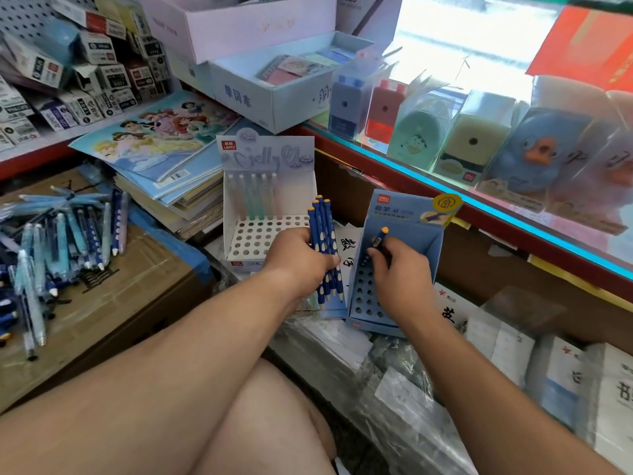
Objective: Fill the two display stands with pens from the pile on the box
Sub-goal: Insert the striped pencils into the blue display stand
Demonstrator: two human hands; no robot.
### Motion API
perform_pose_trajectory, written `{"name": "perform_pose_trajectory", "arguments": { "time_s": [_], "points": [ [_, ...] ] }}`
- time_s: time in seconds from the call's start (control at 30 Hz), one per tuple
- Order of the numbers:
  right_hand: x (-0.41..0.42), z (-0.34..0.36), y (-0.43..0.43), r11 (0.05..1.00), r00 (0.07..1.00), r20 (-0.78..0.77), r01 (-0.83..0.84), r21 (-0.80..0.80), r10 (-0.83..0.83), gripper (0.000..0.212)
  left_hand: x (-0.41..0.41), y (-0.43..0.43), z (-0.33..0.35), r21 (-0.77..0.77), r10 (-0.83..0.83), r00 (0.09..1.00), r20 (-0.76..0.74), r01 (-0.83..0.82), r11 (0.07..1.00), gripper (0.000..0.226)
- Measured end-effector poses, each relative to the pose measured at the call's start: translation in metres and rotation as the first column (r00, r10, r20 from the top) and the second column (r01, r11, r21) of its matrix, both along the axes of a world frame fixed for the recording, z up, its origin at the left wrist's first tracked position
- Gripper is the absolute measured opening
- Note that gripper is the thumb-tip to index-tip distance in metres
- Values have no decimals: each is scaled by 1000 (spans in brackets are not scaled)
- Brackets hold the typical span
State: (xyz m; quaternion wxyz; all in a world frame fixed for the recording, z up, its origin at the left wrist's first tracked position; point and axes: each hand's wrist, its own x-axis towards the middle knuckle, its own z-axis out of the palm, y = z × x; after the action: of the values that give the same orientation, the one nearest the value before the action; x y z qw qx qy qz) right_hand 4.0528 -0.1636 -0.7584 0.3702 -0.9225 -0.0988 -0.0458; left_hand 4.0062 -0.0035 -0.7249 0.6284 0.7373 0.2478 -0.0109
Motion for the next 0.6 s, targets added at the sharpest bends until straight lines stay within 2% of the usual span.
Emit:
{"name": "perform_pose_trajectory", "arguments": {
  "time_s": [0.23,0.6],
  "points": [
    [19,-2,15,1000,1000,-4,-10,-21,10,15,4,1,-1,-3,23,1000,6,-22,1000,18],
    [39,-6,26,963,996,-95,-22,-268,-3,20,17,-9,2,6,-17,1000,-15,17,1000,23]
  ]
}}
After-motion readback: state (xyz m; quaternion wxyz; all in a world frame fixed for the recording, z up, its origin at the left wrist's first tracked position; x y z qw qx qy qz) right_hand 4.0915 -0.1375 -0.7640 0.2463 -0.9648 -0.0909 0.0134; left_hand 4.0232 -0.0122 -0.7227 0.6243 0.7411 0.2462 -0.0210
